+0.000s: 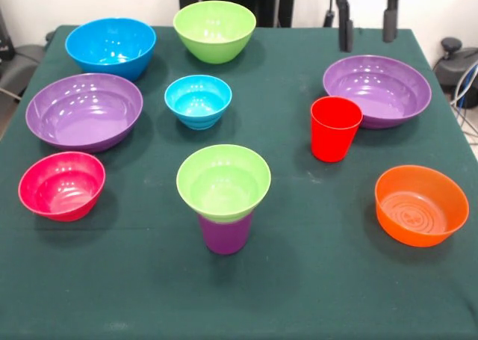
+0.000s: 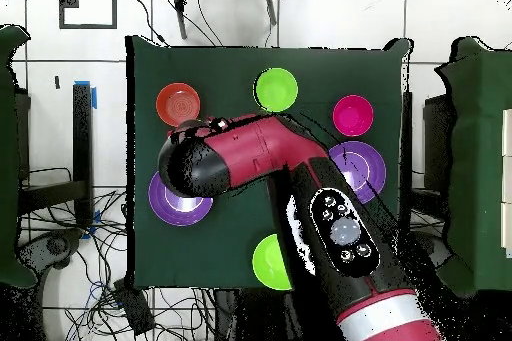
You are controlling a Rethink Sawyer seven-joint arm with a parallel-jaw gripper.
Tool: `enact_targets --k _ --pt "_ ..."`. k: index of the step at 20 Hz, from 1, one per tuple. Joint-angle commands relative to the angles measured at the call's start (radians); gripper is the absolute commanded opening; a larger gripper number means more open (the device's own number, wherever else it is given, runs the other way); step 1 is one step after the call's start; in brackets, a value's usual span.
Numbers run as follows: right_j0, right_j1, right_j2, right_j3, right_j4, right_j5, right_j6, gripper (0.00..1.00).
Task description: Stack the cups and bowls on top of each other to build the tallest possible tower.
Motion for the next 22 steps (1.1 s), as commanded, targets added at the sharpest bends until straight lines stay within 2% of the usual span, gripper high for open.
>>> enact_targets --k 1,8,13,17,22 --pt "-0.001 0.102 -0.147 0.087 -0.105 -0.099 0.115 1.0" --pt "-0.033 0.188 -0.163 0.069 -0.142 -0.202 0.064 1.0" --pt "-0.033 0.252 -0.182 0.047 -0.164 -0.257 0.057 1.0" --pt "0.025 0.286 -0.262 0.039 -0.186 -0.337 0.112 1.0" --pt "0.097 0.325 -0.344 0.032 -0.169 -0.425 0.155 1.0"
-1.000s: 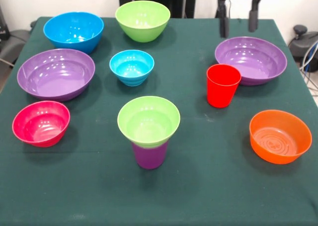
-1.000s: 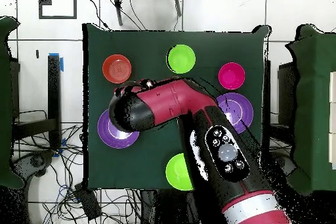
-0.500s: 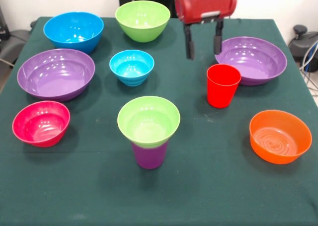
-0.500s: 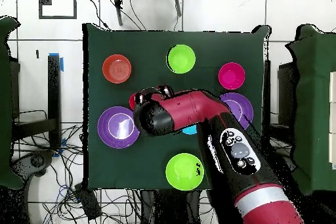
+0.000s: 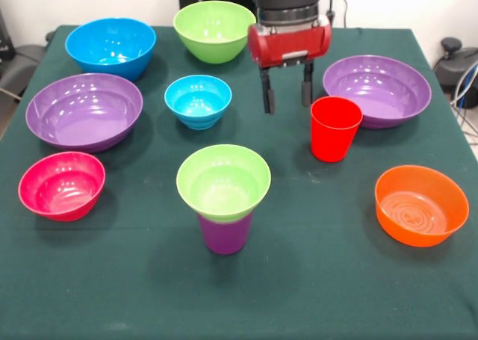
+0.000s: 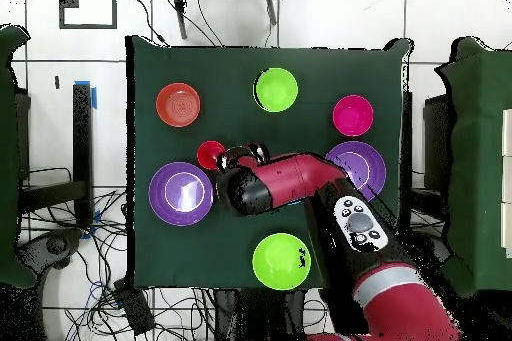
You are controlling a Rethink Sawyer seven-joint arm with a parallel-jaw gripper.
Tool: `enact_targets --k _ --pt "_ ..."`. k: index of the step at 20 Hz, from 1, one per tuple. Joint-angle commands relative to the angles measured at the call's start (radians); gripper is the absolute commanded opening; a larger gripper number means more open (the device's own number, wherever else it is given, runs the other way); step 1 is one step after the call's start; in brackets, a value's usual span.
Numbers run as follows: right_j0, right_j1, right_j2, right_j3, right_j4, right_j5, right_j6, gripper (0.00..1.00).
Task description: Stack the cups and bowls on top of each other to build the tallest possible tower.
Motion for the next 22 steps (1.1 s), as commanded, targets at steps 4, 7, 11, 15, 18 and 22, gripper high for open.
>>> enact_targets --k 4,7,11,15,18,22 --pt "0.134 0.115 -0.179 0.011 -0.031 -0.162 0.167 1.0" --pt "0.148 0.13 -0.191 0.009 -0.009 -0.181 0.159 1.0" --pt "0.159 0.119 -0.213 0.041 0.003 -0.205 0.156 1.0" --pt "0.15 0.099 -0.206 0.054 0.01 -0.192 0.142 1.0" --pt "0.134 0.089 -0.19 0.053 0.013 -0.172 0.127 1.0" --pt "0.092 0.047 -0.156 0.066 0.009 -0.13 0.092 1.0"
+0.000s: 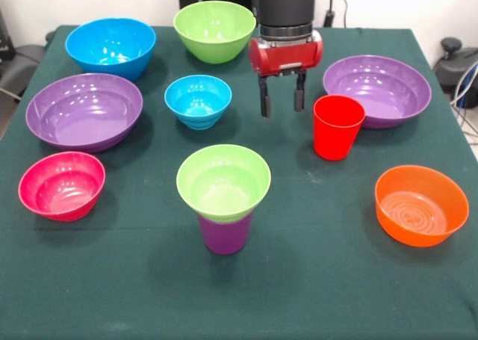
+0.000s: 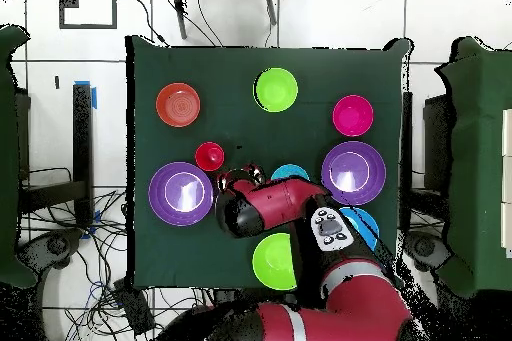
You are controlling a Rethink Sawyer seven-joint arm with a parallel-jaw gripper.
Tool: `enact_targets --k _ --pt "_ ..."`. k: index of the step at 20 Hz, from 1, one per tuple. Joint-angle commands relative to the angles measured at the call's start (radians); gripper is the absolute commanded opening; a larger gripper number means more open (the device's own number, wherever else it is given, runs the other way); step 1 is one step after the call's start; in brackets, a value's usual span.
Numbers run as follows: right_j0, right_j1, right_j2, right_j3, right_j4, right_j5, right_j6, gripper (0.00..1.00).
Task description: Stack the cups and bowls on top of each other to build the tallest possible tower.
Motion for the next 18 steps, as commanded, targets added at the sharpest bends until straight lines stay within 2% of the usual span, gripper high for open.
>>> enact_targets --k 1,7,18 --pt "-0.046 -0.051 0.043 0.047 0.009 0.056 0.083 1.0" --pt "-0.094 -0.121 0.107 0.07 0.036 0.143 0.039 1.0" --pt "-0.065 -0.206 0.152 0.066 0.137 0.285 0.028 1.0"
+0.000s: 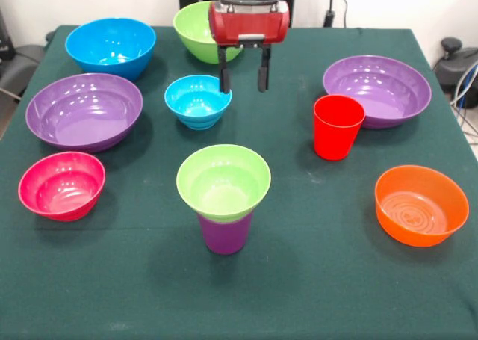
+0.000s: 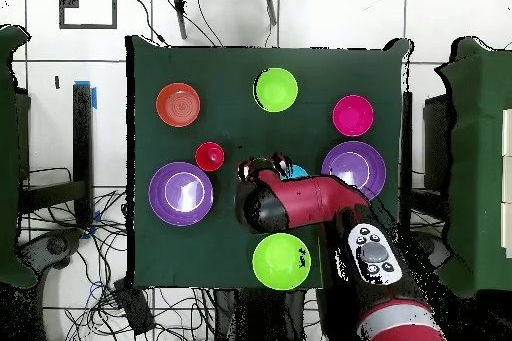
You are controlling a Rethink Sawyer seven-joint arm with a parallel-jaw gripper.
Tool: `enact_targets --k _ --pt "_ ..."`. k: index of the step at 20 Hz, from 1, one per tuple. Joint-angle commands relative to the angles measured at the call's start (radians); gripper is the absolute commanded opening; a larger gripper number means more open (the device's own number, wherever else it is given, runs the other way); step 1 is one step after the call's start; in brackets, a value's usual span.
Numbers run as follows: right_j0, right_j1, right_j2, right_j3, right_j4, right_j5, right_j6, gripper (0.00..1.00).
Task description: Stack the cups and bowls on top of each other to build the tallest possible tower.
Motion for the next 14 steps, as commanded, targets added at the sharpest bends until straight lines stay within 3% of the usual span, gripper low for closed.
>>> enact_targets --k 1,14 --pt "0.033 -0.05 0.12 0.033 0.068 0.186 0.03 1.0" --pt "0.136 -0.01 0.055 0.014 0.1 0.132 0.109 1.0"
